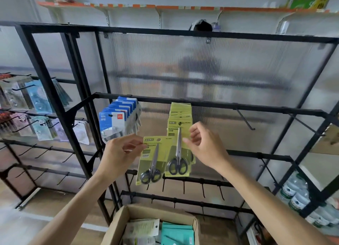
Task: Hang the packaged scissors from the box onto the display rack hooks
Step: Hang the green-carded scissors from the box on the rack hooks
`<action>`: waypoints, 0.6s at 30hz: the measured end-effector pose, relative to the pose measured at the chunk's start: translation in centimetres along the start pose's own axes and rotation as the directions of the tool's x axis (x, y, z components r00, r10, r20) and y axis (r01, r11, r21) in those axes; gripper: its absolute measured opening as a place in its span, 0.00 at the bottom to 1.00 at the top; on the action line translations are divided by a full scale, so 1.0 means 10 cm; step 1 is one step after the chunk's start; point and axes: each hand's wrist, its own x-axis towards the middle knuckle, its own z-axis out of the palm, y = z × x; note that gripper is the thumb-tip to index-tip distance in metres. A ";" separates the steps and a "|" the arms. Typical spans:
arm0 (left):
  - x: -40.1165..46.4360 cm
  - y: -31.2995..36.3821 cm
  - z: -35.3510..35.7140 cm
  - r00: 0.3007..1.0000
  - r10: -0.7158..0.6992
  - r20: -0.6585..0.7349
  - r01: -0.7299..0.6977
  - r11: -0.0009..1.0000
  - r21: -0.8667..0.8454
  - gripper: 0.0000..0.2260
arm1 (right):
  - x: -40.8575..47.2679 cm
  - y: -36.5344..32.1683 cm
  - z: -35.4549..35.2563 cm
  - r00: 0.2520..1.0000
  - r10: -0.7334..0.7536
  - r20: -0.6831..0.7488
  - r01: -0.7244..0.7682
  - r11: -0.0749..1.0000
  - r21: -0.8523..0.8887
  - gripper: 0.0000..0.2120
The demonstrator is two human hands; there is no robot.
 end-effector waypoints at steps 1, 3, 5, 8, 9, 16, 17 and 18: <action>0.01 -0.01 -0.01 1.000 -0.009 -0.002 0.009 1.000 -0.005 0.06 | -0.07 -0.04 -0.01 0.997 -0.044 0.069 0.039 0.997 0.069 0.14; 0.04 -0.02 0.01 0.999 -0.033 0.003 0.033 0.999 -0.024 0.07 | -0.16 -0.12 -0.01 0.984 -0.078 0.163 0.050 0.985 0.166 0.14; 0.06 0.00 0.04 0.999 -0.032 0.011 0.033 0.999 -0.029 0.08 | -0.18 -0.18 0.02 0.985 -0.072 0.158 0.038 0.977 0.211 0.13; 0.09 0.03 0.06 0.999 -0.018 0.038 0.019 1.000 -0.018 0.09 | -0.17 -0.23 0.06 0.991 -0.079 0.106 0.050 0.966 0.253 0.10; 0.09 0.04 0.07 0.999 -0.020 0.042 0.020 1.000 -0.017 0.09 | -0.17 -0.23 0.08 0.993 -0.070 0.094 0.041 0.959 0.282 0.08; 0.12 0.04 0.07 0.992 0.097 0.079 -0.104 0.990 0.093 0.12 | -0.19 -0.23 0.04 0.999 -0.015 0.032 0.000 0.905 0.425 0.07; 0.13 0.02 0.06 0.988 0.109 0.108 -0.123 0.984 0.131 0.15 | -0.18 -0.18 0.01 0.999 0.017 0.043 -0.034 0.899 0.437 0.07; 0.14 -0.01 0.06 0.985 0.109 0.132 -0.132 0.976 0.174 0.18 | -0.16 -0.12 -0.01 0.997 0.058 0.056 -0.077 0.892 0.446 0.07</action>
